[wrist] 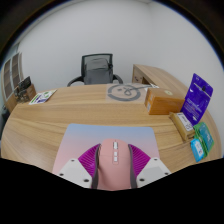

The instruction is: Arrange mouse

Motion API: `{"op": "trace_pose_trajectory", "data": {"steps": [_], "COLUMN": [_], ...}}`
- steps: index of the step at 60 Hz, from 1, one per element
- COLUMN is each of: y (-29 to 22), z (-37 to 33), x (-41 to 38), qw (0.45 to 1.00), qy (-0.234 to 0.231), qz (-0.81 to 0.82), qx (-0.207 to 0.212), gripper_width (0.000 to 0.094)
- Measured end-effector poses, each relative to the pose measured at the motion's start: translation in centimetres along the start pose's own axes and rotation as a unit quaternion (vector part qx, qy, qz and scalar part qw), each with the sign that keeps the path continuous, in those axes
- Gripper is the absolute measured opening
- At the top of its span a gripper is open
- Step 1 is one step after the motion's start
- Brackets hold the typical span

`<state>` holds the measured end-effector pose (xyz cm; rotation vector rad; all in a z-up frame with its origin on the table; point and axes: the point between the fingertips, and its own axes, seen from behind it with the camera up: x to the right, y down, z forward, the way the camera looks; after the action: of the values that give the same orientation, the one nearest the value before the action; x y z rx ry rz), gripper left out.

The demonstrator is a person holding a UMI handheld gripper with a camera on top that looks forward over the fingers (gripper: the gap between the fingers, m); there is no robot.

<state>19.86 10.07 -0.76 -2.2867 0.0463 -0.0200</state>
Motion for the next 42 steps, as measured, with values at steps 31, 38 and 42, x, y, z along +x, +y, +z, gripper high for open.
{"op": "trace_pose_trajectory", "data": {"steps": [31, 38, 42], "y": [0.3, 2.1, 3.9], "z": [-8.8, -14.6, -18.2], "x": [-1.3, -2.9, -4.0], "qw": [1.0, 0.999, 0.999], "qy": [-0.011, -0.003, 0.003], "qz": [-0.012, -0.009, 0.002], "qx": [0.02, 0.038, 0.042], "gripper_width": [0.0837, 0.0837, 0.0833]}}
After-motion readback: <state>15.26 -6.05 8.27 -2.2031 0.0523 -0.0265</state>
